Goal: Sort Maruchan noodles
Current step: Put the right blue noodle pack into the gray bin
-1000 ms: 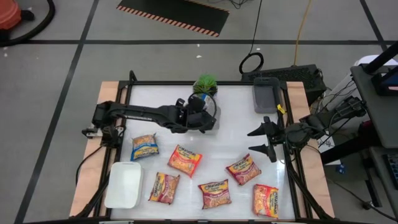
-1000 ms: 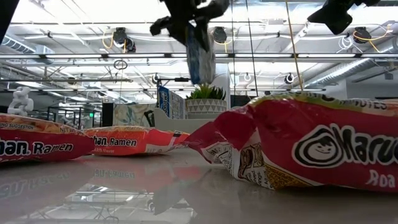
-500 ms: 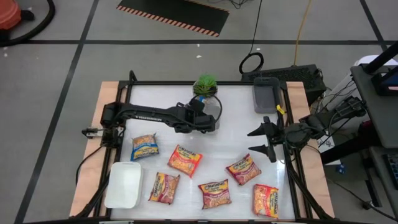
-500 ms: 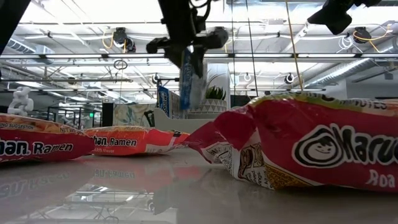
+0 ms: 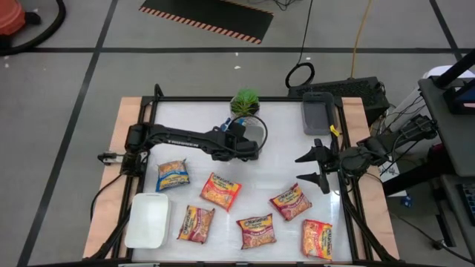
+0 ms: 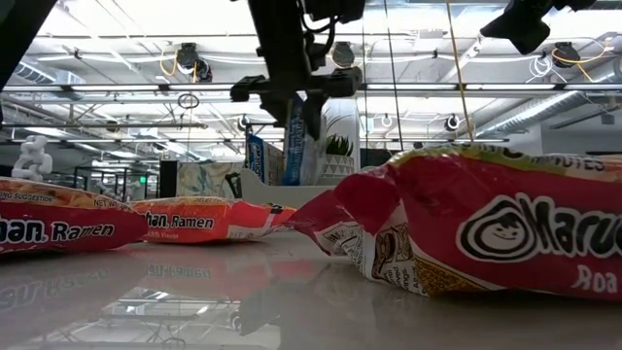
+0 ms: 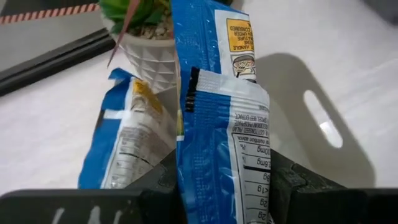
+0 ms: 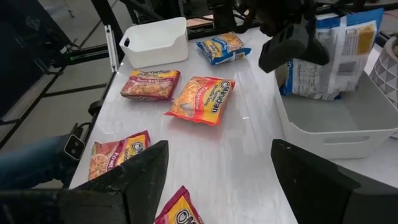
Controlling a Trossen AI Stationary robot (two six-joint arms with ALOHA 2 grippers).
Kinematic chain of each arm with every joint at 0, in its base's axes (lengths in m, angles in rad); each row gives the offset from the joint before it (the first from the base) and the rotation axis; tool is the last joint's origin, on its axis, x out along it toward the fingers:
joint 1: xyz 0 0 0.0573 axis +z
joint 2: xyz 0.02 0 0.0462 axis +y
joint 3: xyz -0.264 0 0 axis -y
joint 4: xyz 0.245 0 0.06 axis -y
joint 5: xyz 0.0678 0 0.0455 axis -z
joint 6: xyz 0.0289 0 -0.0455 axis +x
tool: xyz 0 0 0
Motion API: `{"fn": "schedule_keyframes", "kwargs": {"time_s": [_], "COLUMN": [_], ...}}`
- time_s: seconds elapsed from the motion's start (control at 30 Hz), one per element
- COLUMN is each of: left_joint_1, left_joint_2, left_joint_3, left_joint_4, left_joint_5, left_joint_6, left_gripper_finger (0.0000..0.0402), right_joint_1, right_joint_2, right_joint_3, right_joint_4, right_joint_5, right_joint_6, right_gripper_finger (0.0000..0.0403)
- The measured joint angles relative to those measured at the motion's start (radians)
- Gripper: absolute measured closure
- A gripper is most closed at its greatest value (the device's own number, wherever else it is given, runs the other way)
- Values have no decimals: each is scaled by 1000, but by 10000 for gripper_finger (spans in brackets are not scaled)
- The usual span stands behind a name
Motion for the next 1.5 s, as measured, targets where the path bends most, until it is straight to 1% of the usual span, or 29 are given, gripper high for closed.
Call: {"fn": "schedule_keyframes", "kwargs": {"time_s": [0.23, 0.53, 0.67, 0.77, 1.0, 1.13, 1.33, 1.5], "left_joint_1": [-8, 7, 7, 6, 13, 13, 13, 11], "left_joint_2": [0, 0, 0, 0, 0, -1, -40, -87], "left_joint_3": [-8, -148, -182, -189, -194, -194, -195, -195], "left_joint_4": [7, 117, 157, 159, 104, 88, 46, 44], "left_joint_5": [-11, -11, -11, -12, -32, -32, -38, -72], "left_joint_6": [-63, -115, -119, -118, -126, -117, -98, -64], "left_gripper_finger": [273, 273, 270, 253, 182, 155, 147, 147], "right_joint_1": [0, 0, 0, 0, 0, 0, 0, 0], "right_joint_2": [0, 0, 0, 0, 0, 4, 22, 27], "right_joint_3": [0, 0, 0, 0, 0, 0, 0, 0], "right_joint_4": [0, 0, -1, -2, -3, -9, -9, -6], "right_joint_5": [0, 0, 0, 0, 0, 0, 0, 1], "right_joint_6": [2, 21, 26, 26, 26, 26, 23, 16], "right_gripper_finger": [127, 127, 127, 127, 127, 127, 127, 127]}}
